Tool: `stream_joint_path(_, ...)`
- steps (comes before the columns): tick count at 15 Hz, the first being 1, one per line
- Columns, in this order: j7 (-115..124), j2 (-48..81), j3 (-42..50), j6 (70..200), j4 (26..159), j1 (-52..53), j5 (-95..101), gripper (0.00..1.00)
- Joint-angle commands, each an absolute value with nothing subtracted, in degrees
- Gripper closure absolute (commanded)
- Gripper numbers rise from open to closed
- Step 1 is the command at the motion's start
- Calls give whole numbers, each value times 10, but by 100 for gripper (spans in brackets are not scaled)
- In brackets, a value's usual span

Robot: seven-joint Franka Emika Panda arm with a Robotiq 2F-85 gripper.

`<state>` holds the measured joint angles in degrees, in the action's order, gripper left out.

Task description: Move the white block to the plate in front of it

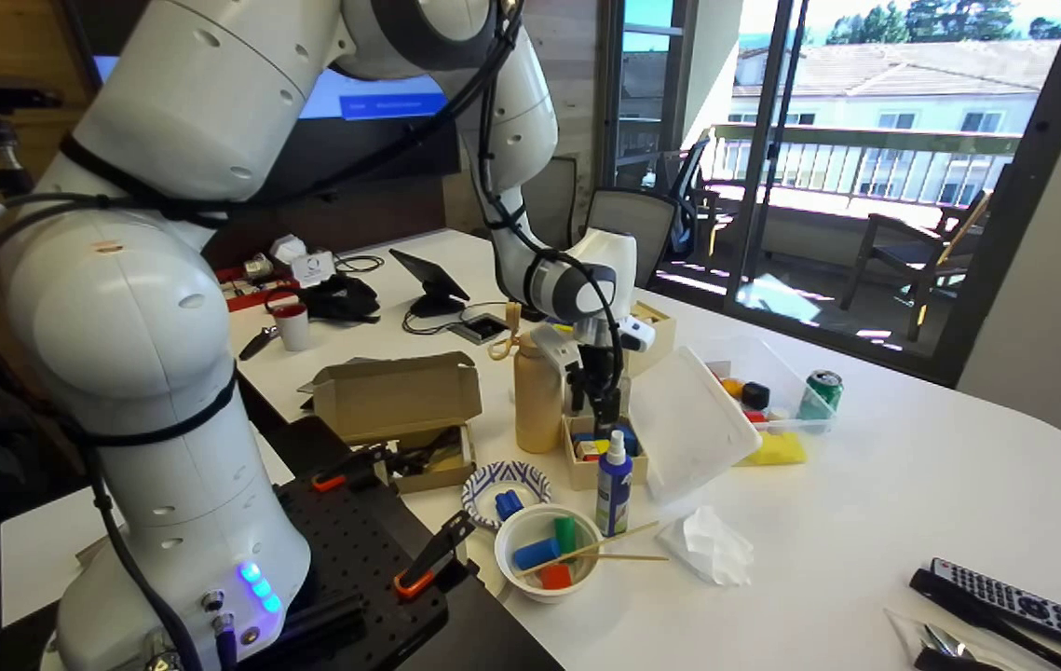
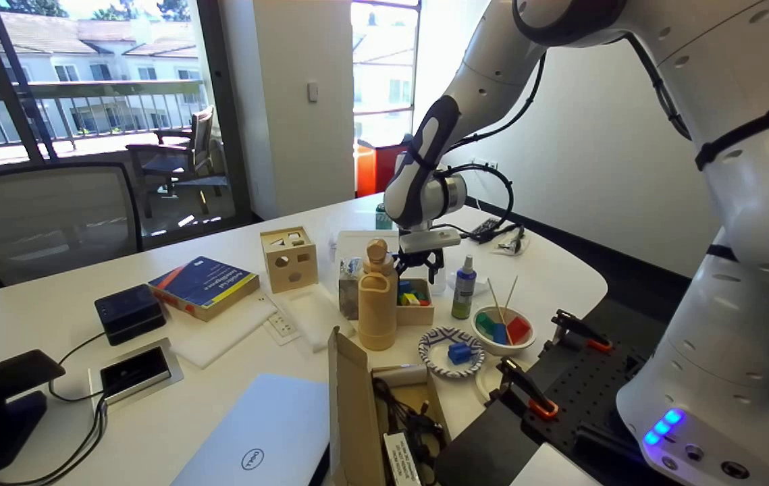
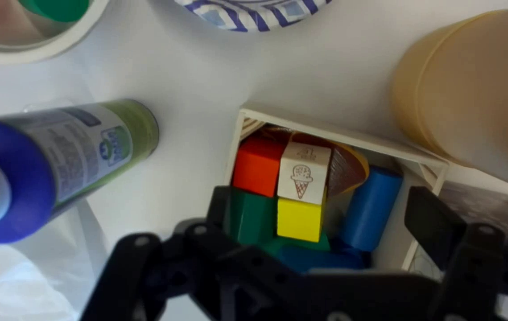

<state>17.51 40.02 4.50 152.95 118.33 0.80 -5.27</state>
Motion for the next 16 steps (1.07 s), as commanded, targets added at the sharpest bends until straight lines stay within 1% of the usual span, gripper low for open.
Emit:
stream_joint_path(1,186,421,48,1529,1173,15,-68,0)
stream_joint_path(16,187,469,52,1523,1129,20,-71,0)
